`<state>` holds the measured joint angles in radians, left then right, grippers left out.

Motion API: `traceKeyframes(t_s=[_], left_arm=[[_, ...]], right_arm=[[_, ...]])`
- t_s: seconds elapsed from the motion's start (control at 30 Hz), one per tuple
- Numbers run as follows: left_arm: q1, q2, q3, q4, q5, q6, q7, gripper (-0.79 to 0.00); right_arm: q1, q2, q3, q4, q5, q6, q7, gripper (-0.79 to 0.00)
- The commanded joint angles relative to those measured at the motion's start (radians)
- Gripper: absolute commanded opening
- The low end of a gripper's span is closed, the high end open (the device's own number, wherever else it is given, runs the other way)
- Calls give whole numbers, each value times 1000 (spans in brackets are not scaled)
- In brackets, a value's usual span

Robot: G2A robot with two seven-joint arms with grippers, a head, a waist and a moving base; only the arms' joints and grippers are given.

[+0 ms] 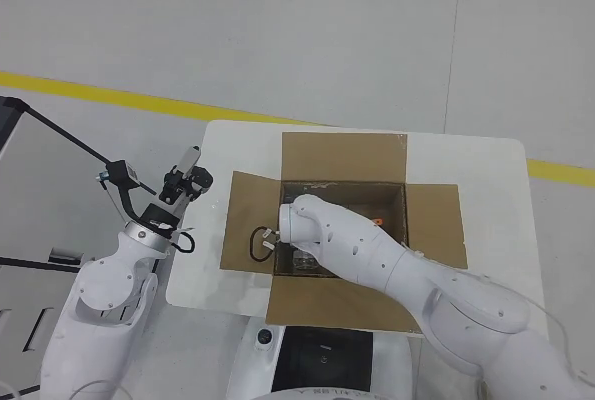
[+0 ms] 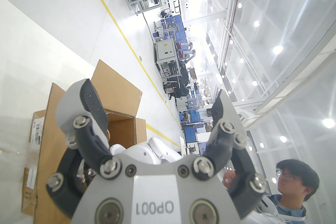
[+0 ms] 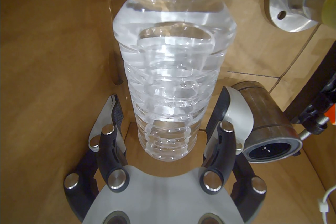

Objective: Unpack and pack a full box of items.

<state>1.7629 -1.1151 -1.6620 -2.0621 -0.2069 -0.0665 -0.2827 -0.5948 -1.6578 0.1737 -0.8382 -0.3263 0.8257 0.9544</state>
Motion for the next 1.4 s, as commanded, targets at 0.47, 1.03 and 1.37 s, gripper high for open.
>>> traceKeyframes(t_s=[0.47, 1.03, 1.37], left_arm=[[0, 0, 0, 0, 0, 0, 0, 0], [0, 0, 0, 0, 0, 0, 0, 0], [0, 0, 0, 0, 0, 0, 0, 0]], right_arm=[[-15, -28, 33, 101, -23, -134, -1, -65], [-21, -78, 43, 176, -74, -173, 22, -785], [-22, -96, 60, 190, -103, -180, 15, -785]])
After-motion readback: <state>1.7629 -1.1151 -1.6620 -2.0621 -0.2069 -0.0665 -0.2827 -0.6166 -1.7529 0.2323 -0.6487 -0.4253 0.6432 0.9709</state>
